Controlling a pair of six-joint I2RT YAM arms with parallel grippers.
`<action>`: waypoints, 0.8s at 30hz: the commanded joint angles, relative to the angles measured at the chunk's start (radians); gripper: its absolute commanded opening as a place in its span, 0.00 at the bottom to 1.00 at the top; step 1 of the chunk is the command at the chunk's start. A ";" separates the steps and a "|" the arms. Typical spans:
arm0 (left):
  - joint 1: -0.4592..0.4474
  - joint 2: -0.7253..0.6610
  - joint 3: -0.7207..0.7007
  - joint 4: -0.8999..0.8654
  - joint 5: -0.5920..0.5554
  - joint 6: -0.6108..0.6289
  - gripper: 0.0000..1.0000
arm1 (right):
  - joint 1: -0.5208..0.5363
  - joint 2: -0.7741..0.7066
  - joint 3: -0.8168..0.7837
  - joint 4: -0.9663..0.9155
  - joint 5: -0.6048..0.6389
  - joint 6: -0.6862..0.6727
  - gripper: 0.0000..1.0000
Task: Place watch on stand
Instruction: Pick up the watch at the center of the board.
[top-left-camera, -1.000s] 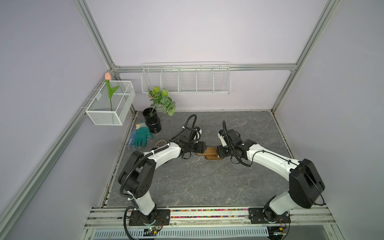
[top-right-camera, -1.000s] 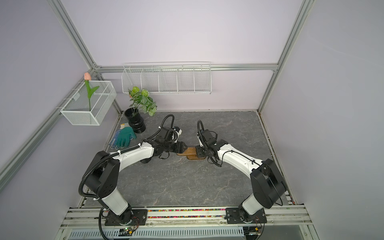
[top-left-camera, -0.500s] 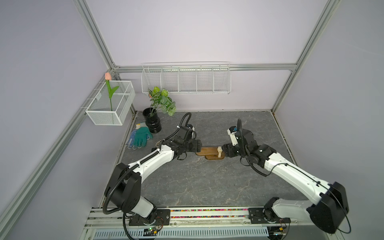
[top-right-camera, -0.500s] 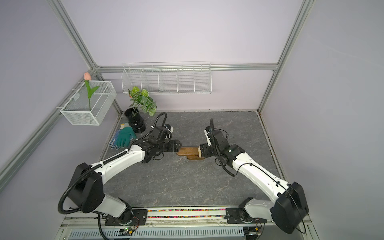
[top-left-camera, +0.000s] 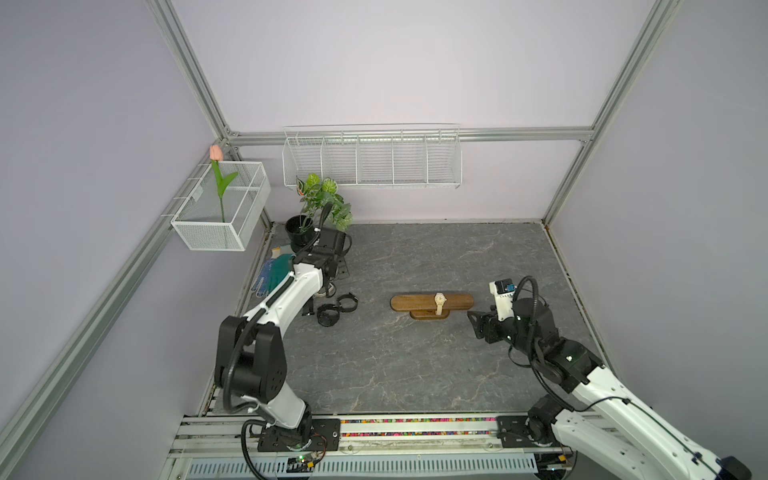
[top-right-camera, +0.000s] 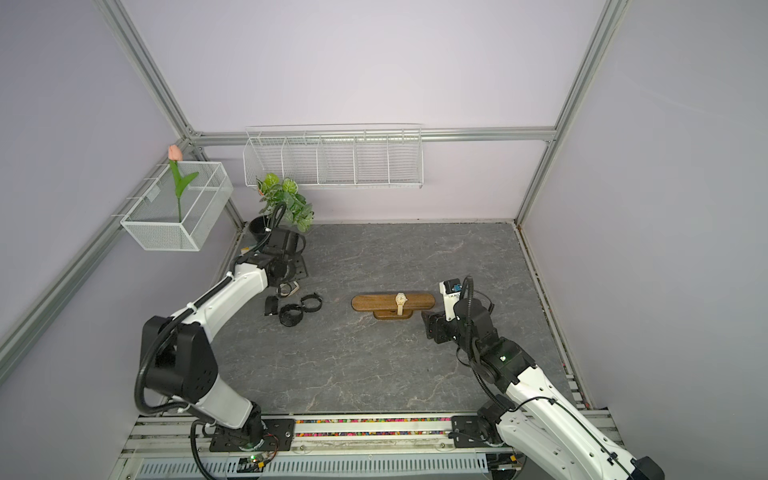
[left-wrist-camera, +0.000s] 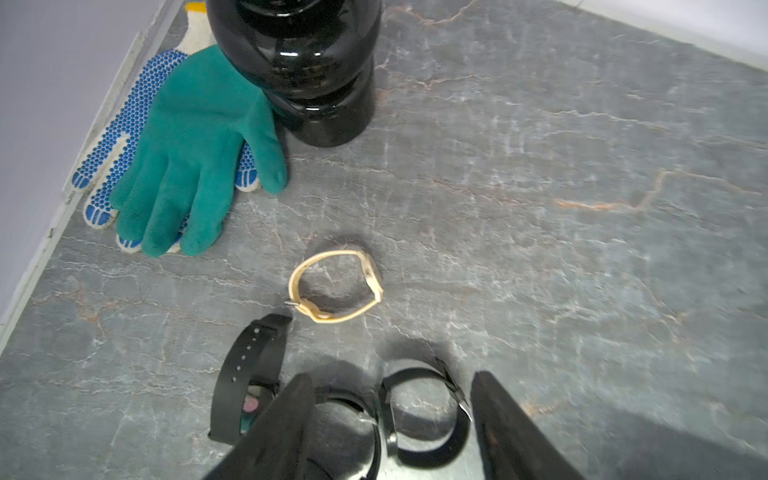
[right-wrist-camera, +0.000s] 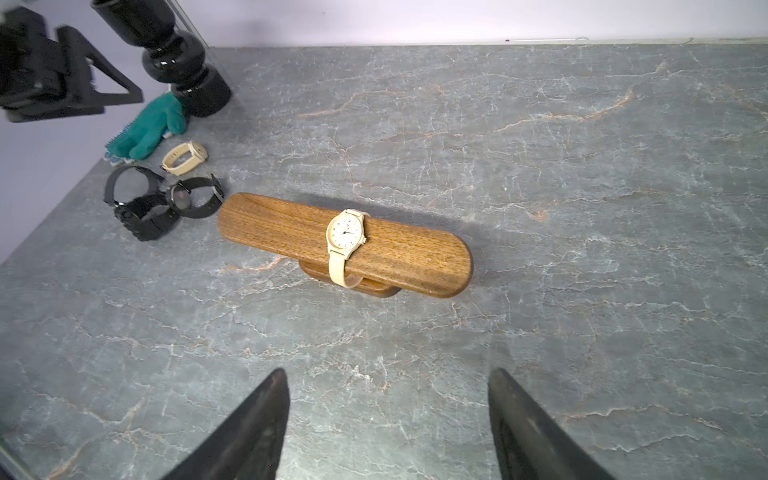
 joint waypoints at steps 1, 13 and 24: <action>0.014 0.100 0.115 -0.120 -0.046 -0.017 0.62 | -0.004 -0.049 -0.045 0.024 -0.018 0.032 0.78; 0.056 0.326 0.239 -0.134 -0.007 -0.017 0.53 | -0.005 -0.103 -0.012 -0.095 0.024 -0.011 0.78; 0.078 0.379 0.217 -0.106 0.030 -0.021 0.42 | -0.005 -0.063 -0.010 -0.073 0.024 0.005 0.77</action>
